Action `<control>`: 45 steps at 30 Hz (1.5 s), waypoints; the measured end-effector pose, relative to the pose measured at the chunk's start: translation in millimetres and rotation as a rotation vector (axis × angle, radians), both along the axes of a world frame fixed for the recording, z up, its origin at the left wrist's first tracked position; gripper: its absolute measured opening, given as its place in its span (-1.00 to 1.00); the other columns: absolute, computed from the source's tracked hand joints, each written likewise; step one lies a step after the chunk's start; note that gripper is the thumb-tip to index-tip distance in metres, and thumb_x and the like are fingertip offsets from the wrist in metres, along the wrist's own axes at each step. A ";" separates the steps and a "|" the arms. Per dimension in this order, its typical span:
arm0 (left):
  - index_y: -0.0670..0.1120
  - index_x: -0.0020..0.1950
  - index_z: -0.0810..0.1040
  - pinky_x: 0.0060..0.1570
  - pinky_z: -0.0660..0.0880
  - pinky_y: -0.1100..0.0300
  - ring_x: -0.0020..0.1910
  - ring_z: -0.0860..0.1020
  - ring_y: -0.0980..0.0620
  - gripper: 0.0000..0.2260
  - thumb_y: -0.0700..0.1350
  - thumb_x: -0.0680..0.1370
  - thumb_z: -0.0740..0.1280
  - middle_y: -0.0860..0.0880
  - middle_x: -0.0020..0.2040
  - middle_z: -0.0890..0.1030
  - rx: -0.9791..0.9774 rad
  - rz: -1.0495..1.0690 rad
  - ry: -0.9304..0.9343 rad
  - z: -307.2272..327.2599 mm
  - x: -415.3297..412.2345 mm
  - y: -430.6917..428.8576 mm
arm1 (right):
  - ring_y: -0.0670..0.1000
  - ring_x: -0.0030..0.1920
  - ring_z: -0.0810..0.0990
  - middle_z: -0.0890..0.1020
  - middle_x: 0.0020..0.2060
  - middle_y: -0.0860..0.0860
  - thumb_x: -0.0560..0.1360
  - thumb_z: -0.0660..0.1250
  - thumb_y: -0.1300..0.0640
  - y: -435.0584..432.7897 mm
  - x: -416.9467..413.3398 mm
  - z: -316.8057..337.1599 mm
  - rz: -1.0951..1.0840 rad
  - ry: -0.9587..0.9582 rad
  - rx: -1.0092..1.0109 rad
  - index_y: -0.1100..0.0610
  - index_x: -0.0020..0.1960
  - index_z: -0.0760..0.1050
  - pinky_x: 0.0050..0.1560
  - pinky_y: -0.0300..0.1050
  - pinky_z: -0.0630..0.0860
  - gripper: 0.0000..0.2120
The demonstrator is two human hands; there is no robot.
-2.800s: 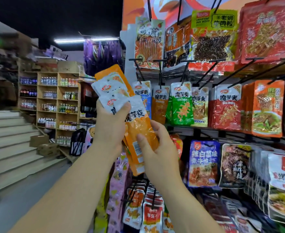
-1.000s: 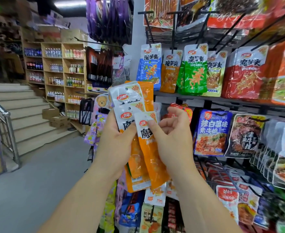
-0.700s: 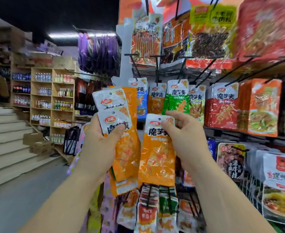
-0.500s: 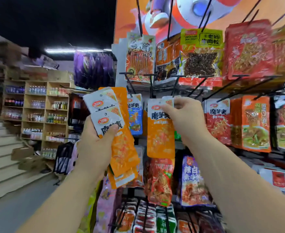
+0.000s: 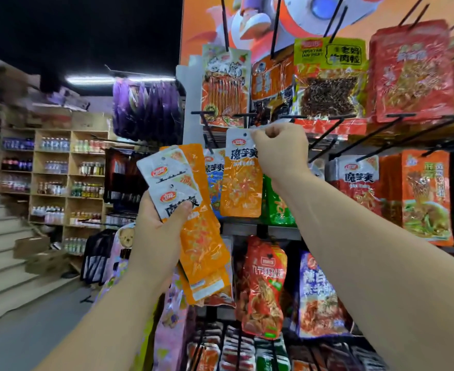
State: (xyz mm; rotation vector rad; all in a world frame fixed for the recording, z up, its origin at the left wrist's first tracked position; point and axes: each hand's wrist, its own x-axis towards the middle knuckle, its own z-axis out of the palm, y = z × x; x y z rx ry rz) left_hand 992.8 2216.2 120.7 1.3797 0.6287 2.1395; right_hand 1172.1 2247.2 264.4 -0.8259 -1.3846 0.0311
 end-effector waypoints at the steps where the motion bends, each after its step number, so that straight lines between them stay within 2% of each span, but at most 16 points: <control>1: 0.10 0.39 0.49 0.14 0.63 -0.23 0.18 0.69 -0.07 -0.67 -0.19 0.67 0.35 0.03 0.22 0.70 -0.008 -0.011 0.010 -0.5 -1.1 1.1 | -0.08 -0.56 0.15 0.23 -0.65 -0.16 0.58 0.37 0.19 -0.1 -0.1 -0.8 -0.015 -0.005 0.004 0.11 -0.49 0.27 -0.32 -0.17 0.44 -0.49; 4: 0.11 0.40 0.49 0.21 0.58 -0.33 0.22 0.67 -0.13 -0.67 -0.18 0.67 0.35 0.01 0.25 0.69 -0.036 -0.034 0.025 -4.1 -3.6 3.9 | -0.06 -0.63 0.14 0.17 -0.69 -0.13 0.57 0.36 0.23 1.0 0.3 -4.5 -0.065 -0.039 0.006 0.07 -0.51 0.19 -0.38 -0.21 0.34 -0.45; 8: 0.13 0.36 0.51 0.18 0.60 -0.30 0.21 0.68 -0.12 -0.69 -0.19 0.68 0.34 0.03 0.22 0.70 -0.041 -0.038 0.075 -6.4 -5.4 3.3 | -0.08 -0.55 0.22 0.31 -0.57 -0.06 0.60 0.35 0.15 11.8 2.2 -8.9 -0.165 -0.108 -0.008 0.09 -0.46 0.30 -0.47 -0.19 0.19 -0.52; 10: 0.12 0.37 0.50 0.15 0.61 -0.27 0.21 0.67 -0.14 -0.69 -0.19 0.69 0.33 0.02 0.22 0.70 -0.042 -0.051 0.090 -7.4 -6.4 2.6 | -0.08 -0.43 0.40 0.48 -0.43 -0.05 0.63 0.35 0.07 14.6 3.6 -14.3 -0.253 -0.205 0.027 0.10 -0.27 0.49 -0.45 -0.21 0.28 -0.70; 11: 0.12 0.36 0.50 0.13 0.62 -0.25 0.20 0.68 -0.14 -0.70 -0.20 0.69 0.32 0.02 0.21 0.71 -0.045 -0.057 0.092 -8.0 -7.1 2.6 | -0.06 -0.34 0.50 0.57 -0.32 -0.03 0.64 0.36 0.05 13.4 5.3 -18.6 -0.283 -0.253 0.039 0.11 -0.06 0.55 -0.39 -0.20 0.38 -0.84; 13: 0.14 0.33 0.51 0.07 0.65 -0.24 0.16 0.70 -0.12 -0.72 -0.19 0.69 0.32 0.03 0.19 0.71 -0.055 -0.060 0.097 -9.0 -8.1 2.4 | 0.03 -0.23 0.60 0.64 -0.19 0.02 0.62 0.40 0.04 13.5 11.4 -30.1 -0.340 -0.356 0.074 0.11 0.27 0.46 -0.28 -0.08 0.53 -0.71; 16: 0.18 0.28 0.52 0.03 0.66 -0.21 0.13 0.71 -0.10 -0.73 -0.17 0.69 0.33 0.05 0.17 0.72 -0.057 -0.062 0.099 -9.7 -8.3 2.5 | 0.10 -0.13 0.57 0.58 0.00 0.07 0.56 0.48 0.06 13.8 25.9 -48.3 -0.477 -0.630 0.191 0.12 0.27 0.44 -0.24 -0.01 0.54 -0.63; 19: 0.21 0.26 0.52 0.06 0.66 -0.23 0.13 0.71 -0.07 -0.73 -0.16 0.69 0.33 0.06 0.17 0.71 -0.063 -0.055 0.094 -9.5 -8.1 3.3 | 0.26 0.16 0.54 0.49 0.29 0.19 0.46 0.56 0.00 19.5 40.6 -57.5 -0.601 -0.982 0.348 0.11 0.31 0.54 0.04 0.22 0.60 -0.52; 20: 0.21 0.25 0.52 0.07 0.65 -0.25 0.14 0.71 -0.08 -0.73 -0.16 0.69 0.33 0.06 0.18 0.71 -0.062 -0.053 0.091 -9.6 -7.5 3.1 | 0.31 0.35 0.46 0.42 0.43 0.22 0.46 0.53 -0.09 22.1 43.5 -58.3 -0.644 -1.115 0.348 0.05 0.41 0.50 0.24 0.31 0.53 -0.42; 22: 0.22 0.25 0.53 0.10 0.64 -0.26 0.16 0.70 -0.09 -0.73 -0.16 0.69 0.33 0.05 0.19 0.71 -0.061 -0.060 0.082 -9.7 -6.8 2.9 | 0.25 0.64 0.08 0.11 0.65 0.16 0.56 0.31 -0.29 25.2 47.2 -57.5 -0.721 -1.338 0.265 -0.08 0.62 0.22 0.57 0.29 0.17 -0.29; 24: 0.21 0.26 0.53 0.09 0.64 -0.25 0.16 0.70 -0.09 -0.73 -0.17 0.69 0.33 0.05 0.19 0.71 -0.064 -0.069 0.076 -9.4 -6.7 2.7 | 0.18 0.67 -0.19 -0.13 0.68 0.09 0.62 0.08 -0.38 26.9 48.2 -54.9 -0.760 -1.424 0.228 -0.12 0.68 -0.04 0.63 0.25 -0.14 -0.26; 26: 0.18 0.29 0.52 0.06 0.65 -0.21 0.15 0.70 -0.09 -0.73 -0.17 0.69 0.32 0.05 0.19 0.71 -0.059 -0.076 0.080 -9.2 -7.1 2.1 | 0.17 0.66 -0.25 -0.17 0.68 0.08 0.63 -0.06 -0.40 27.9 47.0 -52.5 -0.805 -1.468 0.188 -0.13 0.68 -0.14 0.62 0.27 -0.25 -0.27; 30: 0.18 0.29 0.51 0.03 0.65 -0.17 0.15 0.70 -0.07 -0.73 -0.17 0.69 0.32 0.05 0.20 0.71 -0.049 -0.080 0.095 -9.3 -7.2 1.0 | 0.17 0.67 -0.20 -0.04 0.68 0.08 0.64 -0.11 -0.40 34.6 47.3 -46.3 -0.846 -1.524 0.112 -0.14 0.68 -0.08 0.60 0.31 -0.29 -0.31; 34: 0.15 0.32 0.50 0.06 0.66 -0.22 0.14 0.70 -0.09 -0.73 -0.17 0.69 0.32 0.04 0.19 0.71 -0.051 -0.079 0.100 -9.1 -7.4 0.1 | 0.19 0.66 -0.23 -0.03 0.68 0.08 0.63 -0.13 -0.41 40.8 47.2 -45.1 -0.910 -1.579 0.079 -0.11 0.66 0.09 0.57 0.35 -0.33 -0.31; 39: 0.16 0.31 0.50 0.05 0.66 -0.19 0.13 0.71 -0.07 -0.72 -0.18 0.69 0.31 0.05 0.18 0.71 -0.047 -0.074 0.101 -9.2 -5.9 0.5 | 0.24 0.65 -0.26 -0.12 0.68 0.07 0.61 -0.19 -0.43 45.2 36.2 -52.3 -0.957 -1.569 0.102 -0.13 0.68 -0.17 0.54 0.42 -0.32 -0.27; 45: 0.12 0.36 0.49 0.00 0.66 -0.11 0.11 0.71 -0.05 -0.70 -0.20 0.69 0.31 0.05 0.16 0.72 -0.051 -0.065 0.087 -8.3 -6.5 0.6 | 0.23 0.64 -0.30 -0.13 0.68 0.03 0.59 -0.25 -0.46 53.3 29.4 -49.7 -0.991 -1.568 0.011 -0.15 0.68 -0.14 0.50 0.46 -0.37 -0.25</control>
